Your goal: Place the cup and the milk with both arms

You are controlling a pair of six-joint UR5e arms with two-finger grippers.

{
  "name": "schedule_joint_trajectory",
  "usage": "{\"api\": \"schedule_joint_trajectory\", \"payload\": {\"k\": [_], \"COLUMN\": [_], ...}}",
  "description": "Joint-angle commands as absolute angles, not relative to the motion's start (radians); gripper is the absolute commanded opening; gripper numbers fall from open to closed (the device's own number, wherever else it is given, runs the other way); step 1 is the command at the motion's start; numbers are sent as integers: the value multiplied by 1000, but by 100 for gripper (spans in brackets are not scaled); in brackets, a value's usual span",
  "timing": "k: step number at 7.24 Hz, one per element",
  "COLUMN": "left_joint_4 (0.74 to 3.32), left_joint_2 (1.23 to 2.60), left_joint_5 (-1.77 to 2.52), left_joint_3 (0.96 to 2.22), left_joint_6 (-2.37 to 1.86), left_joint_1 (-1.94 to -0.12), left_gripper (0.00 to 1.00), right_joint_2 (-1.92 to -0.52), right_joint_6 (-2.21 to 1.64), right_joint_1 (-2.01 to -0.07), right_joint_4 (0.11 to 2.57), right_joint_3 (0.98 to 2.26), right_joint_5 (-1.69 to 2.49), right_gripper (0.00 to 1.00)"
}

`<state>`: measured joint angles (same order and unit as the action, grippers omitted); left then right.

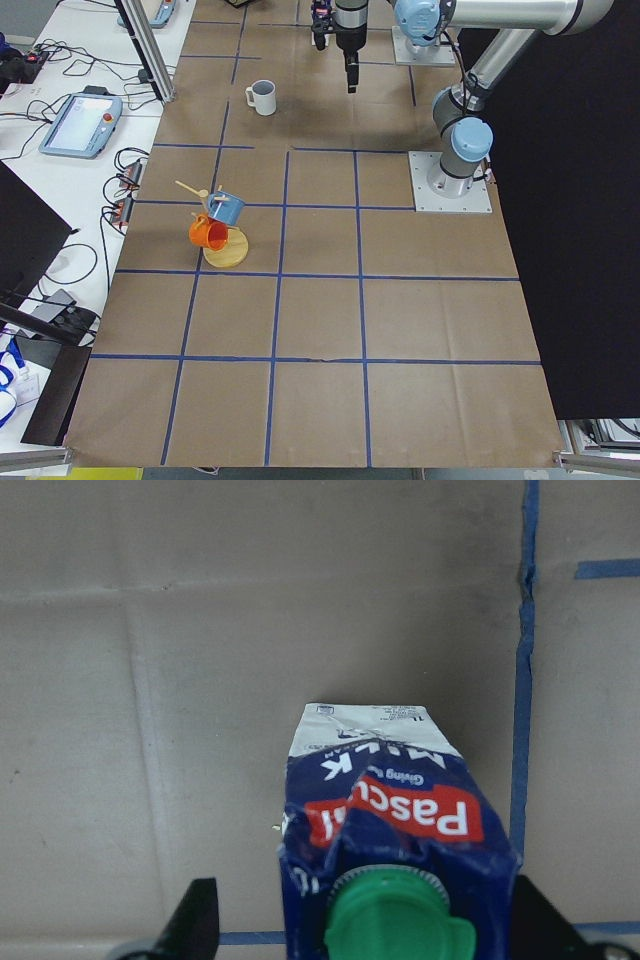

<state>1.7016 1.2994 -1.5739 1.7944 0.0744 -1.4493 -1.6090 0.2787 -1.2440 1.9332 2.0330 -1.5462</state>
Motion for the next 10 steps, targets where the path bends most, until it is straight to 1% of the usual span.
{"api": "schedule_joint_trajectory", "payload": {"k": [1,3,4,5,6,8,10], "left_joint_4": [1698,1707,1706,1709,1709,1700,1695], "left_joint_2": [1298,1304,1305,1296,1286,1285,1298], "left_joint_5": [-1585,-1586,-1586,-1585,-1580,-1575,-1585], "left_joint_3": [1793,1796,1793,1784,1781,1793,1796], "left_joint_6": [75,74,74,66,67,63,68], "left_joint_1": [-1450,-1451,-1450,-1451,-1451,-1451,-1451], "left_gripper": [100,100,100,100,100,100,100], "right_joint_2": [-1608,-1608,-1609,-1612,-1614,-1599,-1525], "right_joint_6": [268,275,276,272,272,272,272], "right_joint_1": [-1244,-1244,-1244,-1244,-1246,-1250,-1273], "right_joint_4": [1992,1997,1996,1993,1976,1840,1804], "right_joint_3": [2045,2043,2037,2026,1981,1843,1725], "right_joint_5": [-1546,-1546,-1549,-1552,-1552,-1545,-1545], "right_gripper": [72,49,47,48,49,50,50]}}
